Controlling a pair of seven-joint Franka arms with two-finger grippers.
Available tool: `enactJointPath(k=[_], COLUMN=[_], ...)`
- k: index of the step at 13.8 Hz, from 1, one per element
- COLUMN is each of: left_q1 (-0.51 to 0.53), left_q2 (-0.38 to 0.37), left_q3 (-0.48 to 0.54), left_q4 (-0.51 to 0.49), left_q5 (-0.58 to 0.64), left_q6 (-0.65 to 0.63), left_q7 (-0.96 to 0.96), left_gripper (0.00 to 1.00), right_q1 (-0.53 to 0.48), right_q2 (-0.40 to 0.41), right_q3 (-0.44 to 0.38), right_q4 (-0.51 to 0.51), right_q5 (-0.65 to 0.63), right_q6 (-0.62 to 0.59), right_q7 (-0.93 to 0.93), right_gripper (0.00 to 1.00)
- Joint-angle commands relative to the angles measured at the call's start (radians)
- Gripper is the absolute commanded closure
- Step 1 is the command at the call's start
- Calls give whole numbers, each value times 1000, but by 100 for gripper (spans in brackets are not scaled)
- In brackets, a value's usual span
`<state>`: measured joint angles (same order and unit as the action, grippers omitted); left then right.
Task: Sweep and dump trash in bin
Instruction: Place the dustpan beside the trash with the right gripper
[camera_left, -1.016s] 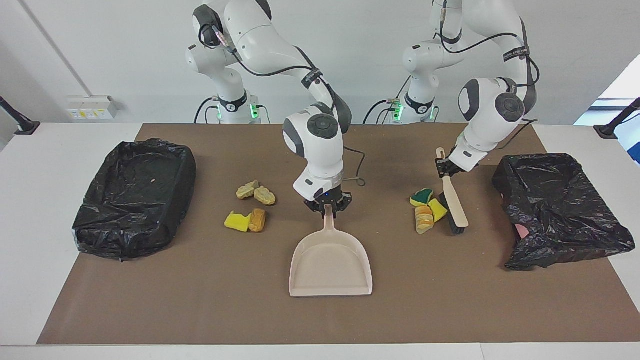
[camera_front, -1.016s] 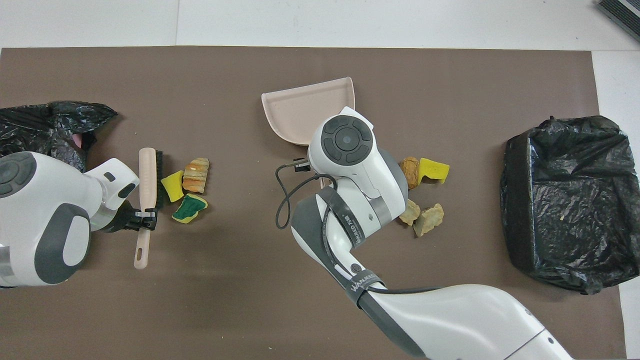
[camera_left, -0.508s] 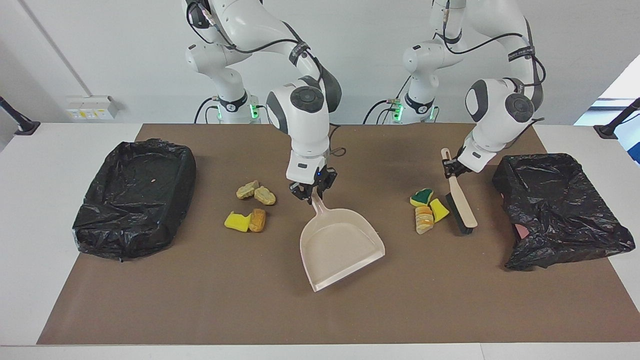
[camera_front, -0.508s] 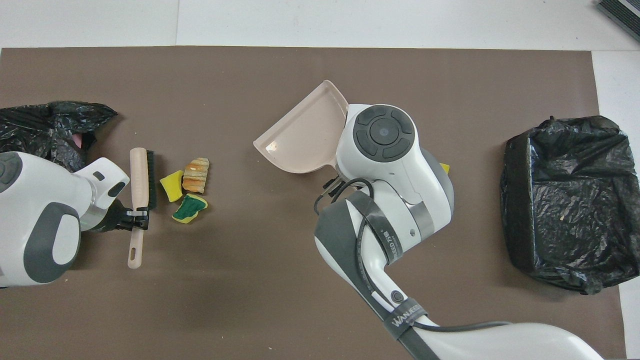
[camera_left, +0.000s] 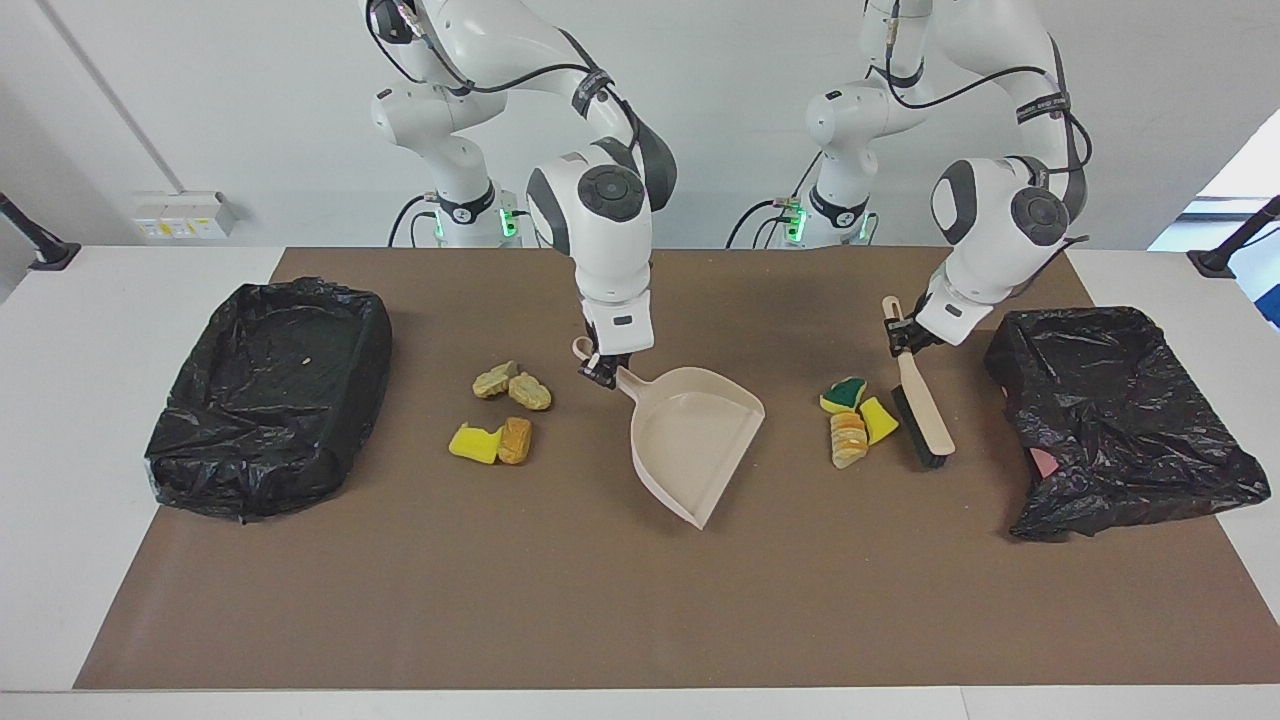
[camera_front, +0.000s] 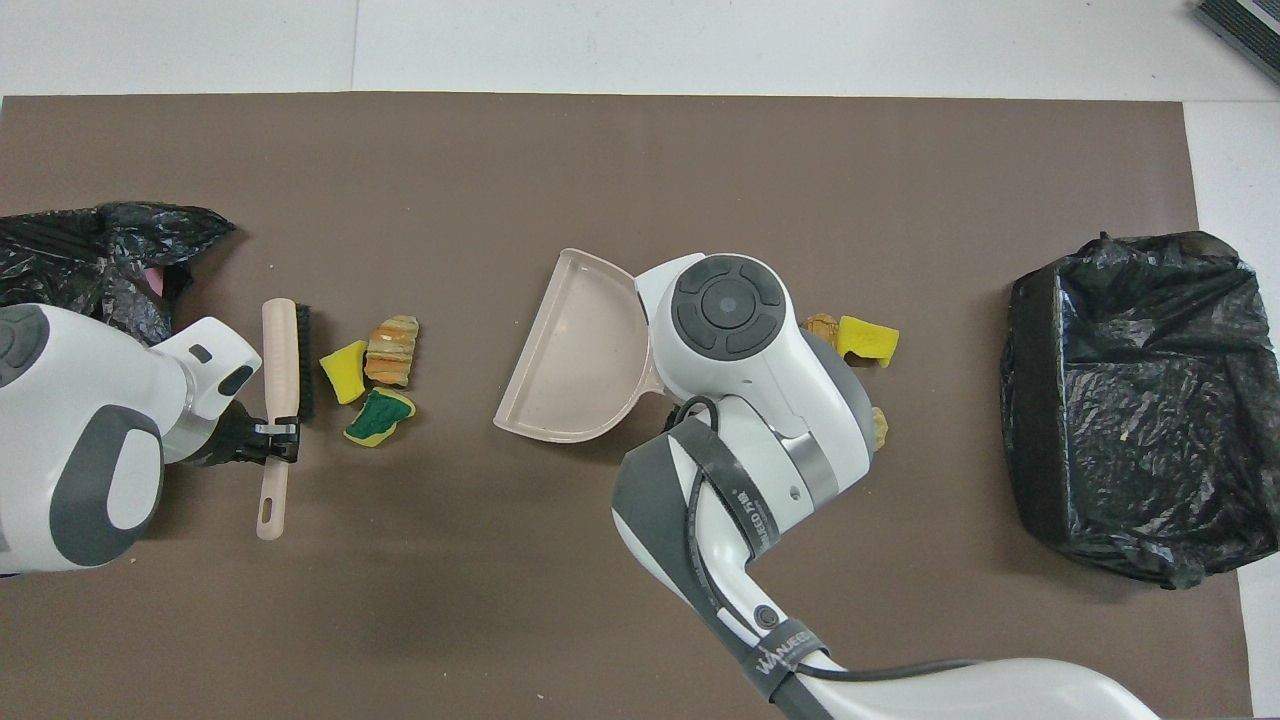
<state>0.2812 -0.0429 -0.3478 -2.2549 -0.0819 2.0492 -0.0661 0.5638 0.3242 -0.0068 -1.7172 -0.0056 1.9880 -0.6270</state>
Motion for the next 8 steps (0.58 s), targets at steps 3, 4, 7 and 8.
enactJointPath(k=[3,4,7,8], left_q1=[-7,-10,-19,-43], left_q2=[-17,-15,-17,-18], left_q3=[0,0,-2,-2], left_q4=[-12,-12,-12,-12], left_q5=[-7,-7,-7,-7], left_q6=[-12,-11,-12,-12], left_q7=[15,15,8,6], left_gripper=[100,100,100,100], right_q1=[11,11,31,41], right_q2=[-10,-7,-7,-8], right_q3=[8,8,8,7], right_q4=[-36,-41,-85,-96], right_q5=[-4,5,9,10], right_q6=[43,57,96,109], right_q7=[-222,-259,-255,-249], right_gripper=[100,100,100,100])
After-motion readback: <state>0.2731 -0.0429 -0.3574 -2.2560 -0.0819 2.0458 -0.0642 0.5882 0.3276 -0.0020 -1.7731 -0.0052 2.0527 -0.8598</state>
